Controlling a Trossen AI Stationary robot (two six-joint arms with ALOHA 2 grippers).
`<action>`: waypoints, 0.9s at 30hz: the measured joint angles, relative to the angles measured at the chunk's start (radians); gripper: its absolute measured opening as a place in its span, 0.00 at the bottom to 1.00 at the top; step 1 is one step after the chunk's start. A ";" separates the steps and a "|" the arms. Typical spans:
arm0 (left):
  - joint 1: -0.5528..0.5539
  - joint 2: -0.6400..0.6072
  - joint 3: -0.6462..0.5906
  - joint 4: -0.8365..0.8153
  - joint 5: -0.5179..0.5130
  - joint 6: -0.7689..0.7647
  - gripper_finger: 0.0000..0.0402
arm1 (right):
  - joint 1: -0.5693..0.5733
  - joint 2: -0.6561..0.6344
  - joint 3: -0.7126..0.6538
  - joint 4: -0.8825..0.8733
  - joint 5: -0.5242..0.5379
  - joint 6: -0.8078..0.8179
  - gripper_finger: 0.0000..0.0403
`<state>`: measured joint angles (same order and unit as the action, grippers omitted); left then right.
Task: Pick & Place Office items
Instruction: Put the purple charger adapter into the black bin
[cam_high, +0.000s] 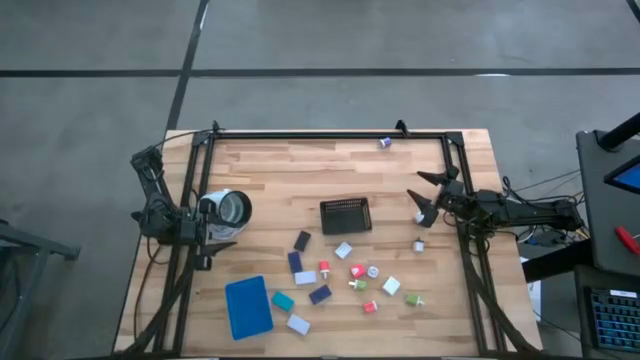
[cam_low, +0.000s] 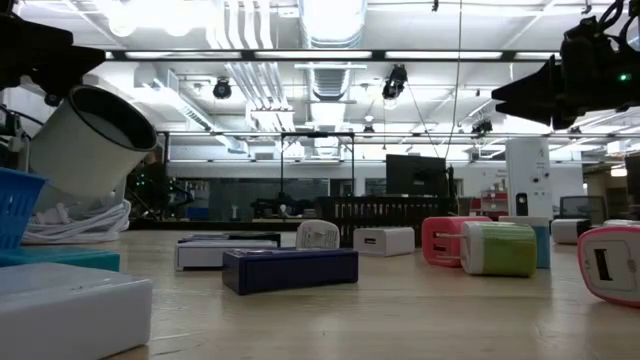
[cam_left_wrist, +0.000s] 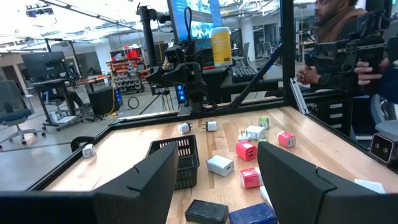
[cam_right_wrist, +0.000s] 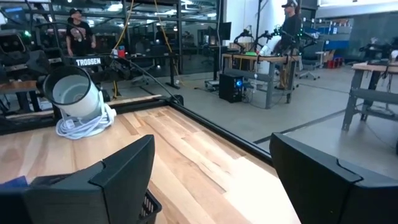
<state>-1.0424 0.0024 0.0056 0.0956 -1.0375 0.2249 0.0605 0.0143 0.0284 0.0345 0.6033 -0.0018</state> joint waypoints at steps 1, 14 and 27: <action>0.000 0.000 0.000 0.000 0.000 0.000 0.56 | 0.000 0.000 0.000 0.000 0.000 -0.006 0.78; 0.000 0.000 0.000 0.000 0.000 0.000 0.56 | 0.000 0.000 0.000 -0.001 0.000 0.028 0.78; 0.000 0.000 0.000 0.000 0.000 0.000 0.56 | -0.001 0.000 0.000 0.054 0.000 0.075 0.78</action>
<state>-1.0420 0.0024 0.0059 0.0959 -1.0378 0.2249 0.0597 0.0143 0.0280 0.0887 0.6037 0.0731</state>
